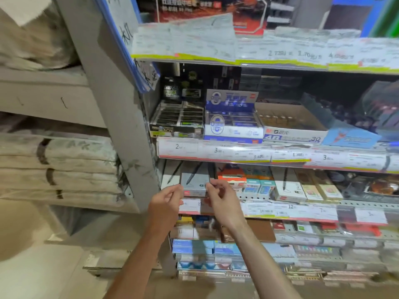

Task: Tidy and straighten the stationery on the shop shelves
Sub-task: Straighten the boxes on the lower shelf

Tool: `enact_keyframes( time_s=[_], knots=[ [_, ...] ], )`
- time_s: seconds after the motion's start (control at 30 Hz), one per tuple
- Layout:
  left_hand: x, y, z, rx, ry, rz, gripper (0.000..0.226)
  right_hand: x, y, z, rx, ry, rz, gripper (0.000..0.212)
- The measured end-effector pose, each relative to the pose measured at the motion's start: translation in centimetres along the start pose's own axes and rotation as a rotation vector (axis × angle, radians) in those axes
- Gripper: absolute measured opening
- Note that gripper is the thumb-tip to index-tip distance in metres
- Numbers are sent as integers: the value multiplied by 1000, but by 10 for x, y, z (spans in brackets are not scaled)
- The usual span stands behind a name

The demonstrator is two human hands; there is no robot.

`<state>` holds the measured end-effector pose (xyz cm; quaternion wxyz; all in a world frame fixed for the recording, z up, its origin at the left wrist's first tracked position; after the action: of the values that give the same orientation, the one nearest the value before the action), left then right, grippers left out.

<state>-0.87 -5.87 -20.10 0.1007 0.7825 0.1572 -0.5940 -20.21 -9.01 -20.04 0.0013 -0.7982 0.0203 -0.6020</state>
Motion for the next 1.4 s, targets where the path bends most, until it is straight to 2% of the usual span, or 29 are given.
enact_keyframes(
  time_s=[0.13,0.2,0.27,0.37,0.43,0.5,0.57,0.63,0.83,1.0,1.2,1.3,1.4],
  knots=[
    [8,8,2,66,195,81,14,1,-1,-11,41,-152,-12,30],
    [3,9,0,32,282,175,22,10,-2,-29,-15,-263,-93,27],
    [-13,7,-1,-18,385,329,31,26,-5,-51,-140,-355,-229,21],
    [-28,11,12,61,558,488,52,41,-3,-72,-284,-599,-397,21],
    [-31,18,27,166,679,499,65,38,7,-73,-262,-761,-412,30],
    [-36,24,39,223,776,492,69,30,19,-68,-167,-823,-389,38],
    [-38,29,46,249,844,469,66,21,27,-60,-74,-811,-364,39],
    [-38,34,49,271,885,433,63,13,28,-55,-49,-747,-365,34],
    [-42,41,58,321,933,345,64,7,26,-54,-135,-658,-409,30],
    [-41,43,62,323,936,312,63,3,28,-54,-140,-649,-400,31],
    [-37,42,64,335,902,298,62,3,28,-54,-146,-632,-383,31],
    [-35,40,62,334,797,279,64,0,31,-54,-119,-600,-325,34],
    [-39,37,54,226,682,261,59,3,32,-58,-76,-525,-302,36]
  ],
)
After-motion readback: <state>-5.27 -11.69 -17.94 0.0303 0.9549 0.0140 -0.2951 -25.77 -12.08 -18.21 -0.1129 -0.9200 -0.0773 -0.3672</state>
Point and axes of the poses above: each hand's wrist, its own y-axis towards the middle knuckle, its own z-axis out of the palm, x = y × z, the point moved 9 cm from there along y, towards the middle knuckle, and after that the axes turned 4 degrees about y, right-handed, at the moved point
